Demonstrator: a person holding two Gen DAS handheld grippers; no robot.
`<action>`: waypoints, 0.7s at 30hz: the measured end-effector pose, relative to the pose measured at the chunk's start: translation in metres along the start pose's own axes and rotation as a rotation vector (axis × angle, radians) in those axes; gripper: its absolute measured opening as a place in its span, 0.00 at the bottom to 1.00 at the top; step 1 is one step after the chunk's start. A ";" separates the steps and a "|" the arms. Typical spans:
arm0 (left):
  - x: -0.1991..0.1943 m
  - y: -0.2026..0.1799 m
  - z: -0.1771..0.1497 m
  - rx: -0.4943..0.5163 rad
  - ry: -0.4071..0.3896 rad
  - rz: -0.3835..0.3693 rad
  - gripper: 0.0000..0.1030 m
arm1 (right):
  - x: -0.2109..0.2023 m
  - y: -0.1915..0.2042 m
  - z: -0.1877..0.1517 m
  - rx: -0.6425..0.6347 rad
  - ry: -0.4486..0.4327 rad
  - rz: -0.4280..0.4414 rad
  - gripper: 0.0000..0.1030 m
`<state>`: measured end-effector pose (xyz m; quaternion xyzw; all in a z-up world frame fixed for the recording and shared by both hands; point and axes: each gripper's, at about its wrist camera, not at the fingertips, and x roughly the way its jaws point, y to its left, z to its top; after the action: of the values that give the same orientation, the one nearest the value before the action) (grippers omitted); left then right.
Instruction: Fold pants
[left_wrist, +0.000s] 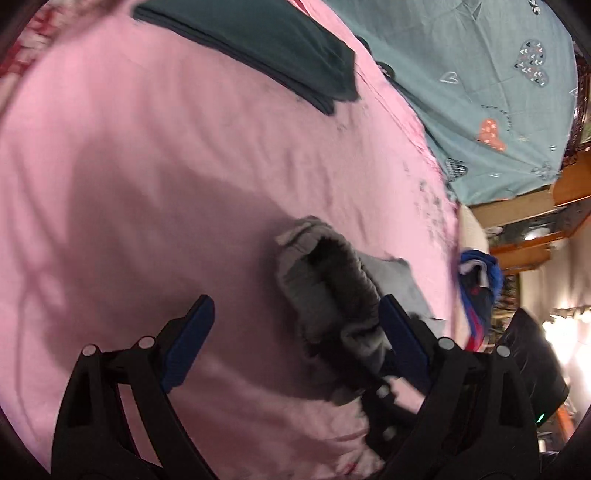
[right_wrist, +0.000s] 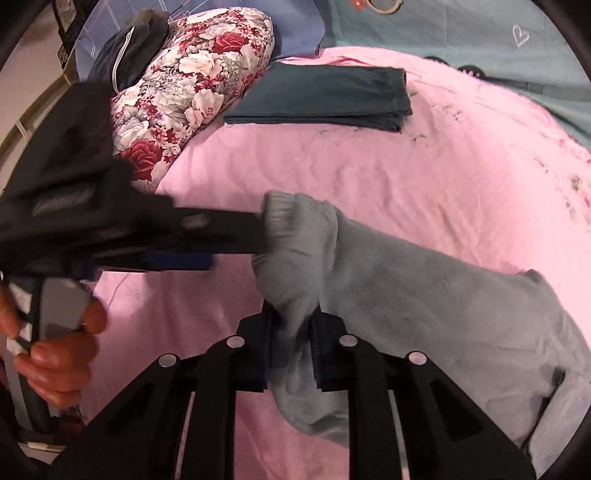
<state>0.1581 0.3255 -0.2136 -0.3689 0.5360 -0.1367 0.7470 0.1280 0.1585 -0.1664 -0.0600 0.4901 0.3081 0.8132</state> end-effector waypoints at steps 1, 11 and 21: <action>0.008 -0.003 0.003 -0.015 0.023 -0.036 0.89 | 0.000 0.000 -0.001 -0.001 -0.002 -0.004 0.17; 0.024 -0.082 -0.018 0.160 0.002 -0.031 0.46 | -0.032 -0.017 -0.012 0.004 -0.080 -0.039 0.17; 0.045 -0.214 -0.061 0.381 -0.042 0.008 0.42 | -0.127 -0.096 -0.047 0.143 -0.249 -0.045 0.17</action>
<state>0.1616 0.1255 -0.1053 -0.2213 0.4861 -0.2249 0.8149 0.1040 0.0067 -0.1038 0.0259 0.4046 0.2593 0.8766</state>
